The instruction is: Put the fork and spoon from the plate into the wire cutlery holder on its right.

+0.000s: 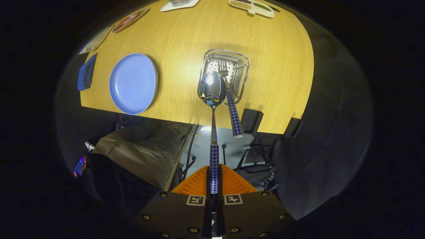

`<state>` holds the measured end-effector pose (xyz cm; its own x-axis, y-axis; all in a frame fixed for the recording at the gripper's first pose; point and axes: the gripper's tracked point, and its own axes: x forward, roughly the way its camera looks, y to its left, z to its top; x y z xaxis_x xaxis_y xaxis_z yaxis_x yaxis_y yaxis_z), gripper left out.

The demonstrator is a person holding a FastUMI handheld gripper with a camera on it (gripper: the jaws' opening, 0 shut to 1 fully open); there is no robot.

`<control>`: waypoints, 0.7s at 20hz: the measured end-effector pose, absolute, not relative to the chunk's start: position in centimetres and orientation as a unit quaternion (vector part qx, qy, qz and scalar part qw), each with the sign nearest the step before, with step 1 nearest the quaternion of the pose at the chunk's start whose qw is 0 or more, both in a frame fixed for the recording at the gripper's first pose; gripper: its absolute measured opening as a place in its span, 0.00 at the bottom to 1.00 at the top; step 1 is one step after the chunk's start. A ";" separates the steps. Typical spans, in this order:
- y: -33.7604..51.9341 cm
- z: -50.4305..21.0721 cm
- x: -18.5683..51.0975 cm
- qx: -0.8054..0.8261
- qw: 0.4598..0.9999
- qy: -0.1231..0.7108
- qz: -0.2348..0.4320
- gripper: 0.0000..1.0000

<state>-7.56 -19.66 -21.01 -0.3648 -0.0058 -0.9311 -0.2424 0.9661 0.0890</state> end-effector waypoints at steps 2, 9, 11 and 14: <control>-19.9 -21.2 -7.1 -0.080 0.558 0.819 0.101 0.06; -18.4 -21.7 -6.1 -0.042 0.528 0.842 0.097 0.06; -18.3 -22.0 -5.7 -0.031 0.522 0.848 0.092 0.06; -18.6 -22.6 -5.3 -0.039 0.515 0.852 0.085 0.06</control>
<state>-5.33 -18.59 -22.60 -0.4660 0.0218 -0.8845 -0.1532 0.9826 0.1049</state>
